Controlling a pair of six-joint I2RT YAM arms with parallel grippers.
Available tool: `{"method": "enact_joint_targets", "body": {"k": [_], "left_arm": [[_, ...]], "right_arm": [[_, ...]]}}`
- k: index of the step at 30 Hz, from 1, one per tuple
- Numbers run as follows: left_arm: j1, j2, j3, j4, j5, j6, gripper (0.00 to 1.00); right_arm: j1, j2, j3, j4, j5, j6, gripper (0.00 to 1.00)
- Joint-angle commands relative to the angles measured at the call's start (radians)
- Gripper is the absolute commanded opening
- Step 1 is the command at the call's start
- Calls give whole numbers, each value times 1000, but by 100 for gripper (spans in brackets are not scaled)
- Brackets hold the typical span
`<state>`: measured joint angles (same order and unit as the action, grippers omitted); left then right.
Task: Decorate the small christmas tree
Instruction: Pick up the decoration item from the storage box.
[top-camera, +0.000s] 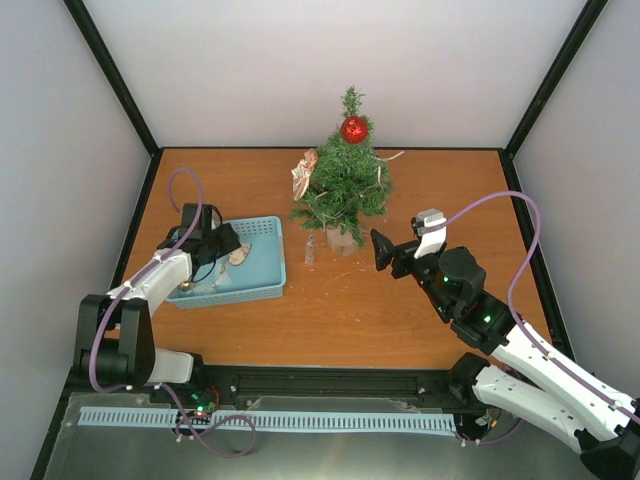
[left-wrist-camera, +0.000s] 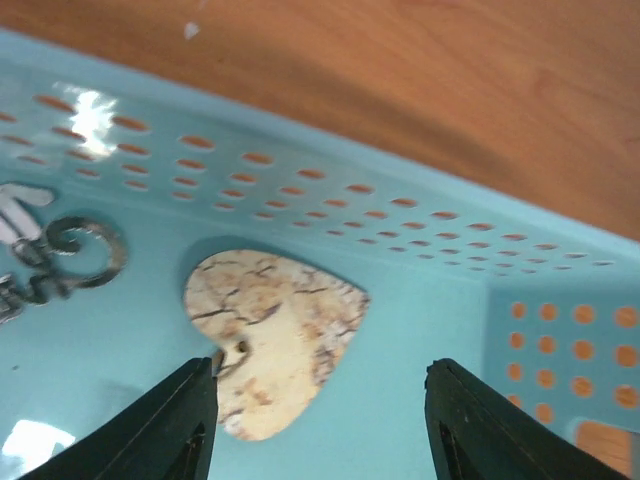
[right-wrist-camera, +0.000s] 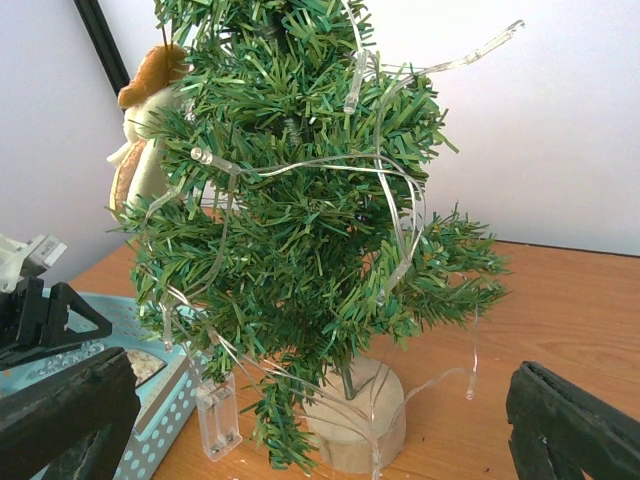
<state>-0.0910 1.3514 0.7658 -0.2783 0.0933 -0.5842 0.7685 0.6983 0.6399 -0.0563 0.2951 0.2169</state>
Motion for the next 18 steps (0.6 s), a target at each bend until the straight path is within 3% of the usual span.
{"method": "enact_joint_targets", "body": {"k": [1,5,14,18], "left_arm": [[5,6,-16,20,-97,-62,56],[5,27,-43,38,-109,-66,50],[5,125,-65,108,-48,-76,47],[5,133,-69,124,-40,-70,36]], "right_arm": [[5,-1,0,12,-10,-37,100],[5,8,-2,22,-8,-47,100],[5,40,-1,45,-5,-40,100],[5,51,-17,66,-19,7,99]]}}
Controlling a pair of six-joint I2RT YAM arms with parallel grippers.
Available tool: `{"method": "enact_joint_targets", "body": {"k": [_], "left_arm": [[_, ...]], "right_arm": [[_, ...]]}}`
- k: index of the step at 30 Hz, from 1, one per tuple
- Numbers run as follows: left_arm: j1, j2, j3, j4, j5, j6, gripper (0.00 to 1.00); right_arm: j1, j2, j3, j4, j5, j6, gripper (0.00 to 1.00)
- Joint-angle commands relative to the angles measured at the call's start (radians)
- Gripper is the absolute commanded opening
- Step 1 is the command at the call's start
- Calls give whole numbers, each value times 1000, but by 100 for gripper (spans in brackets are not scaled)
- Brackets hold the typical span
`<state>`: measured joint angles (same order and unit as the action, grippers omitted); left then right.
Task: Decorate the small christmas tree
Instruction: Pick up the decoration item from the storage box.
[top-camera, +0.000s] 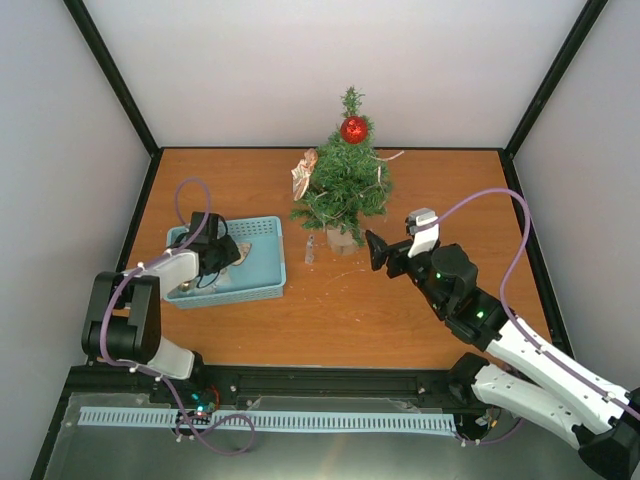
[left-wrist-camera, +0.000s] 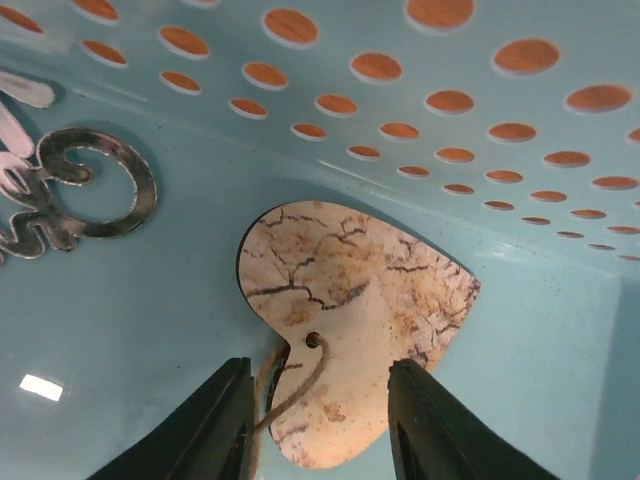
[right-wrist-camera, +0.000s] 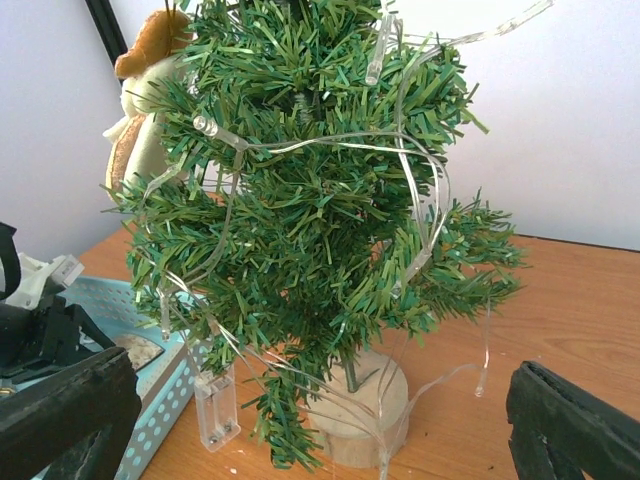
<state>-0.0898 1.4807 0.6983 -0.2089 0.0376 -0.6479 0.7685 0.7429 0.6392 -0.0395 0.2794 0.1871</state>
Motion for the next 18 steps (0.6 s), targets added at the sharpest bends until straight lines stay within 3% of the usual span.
{"method": "enact_joint_targets", "body": {"k": [1,6,12,18], "left_arm": [[4,3,-2,58,19,-4,31],[4,-24,-9,64,48,20,2],[4,-162,-7,69,75,102,1],[3,-311,20,46,98,201,1]], "right_arm": [[5,10,-25,56,-7,54,99],[5,12,-74,71,12,131,97],[4,15,-86,55,44,146,95],[5,10,-199,163,20,346,86]]}}
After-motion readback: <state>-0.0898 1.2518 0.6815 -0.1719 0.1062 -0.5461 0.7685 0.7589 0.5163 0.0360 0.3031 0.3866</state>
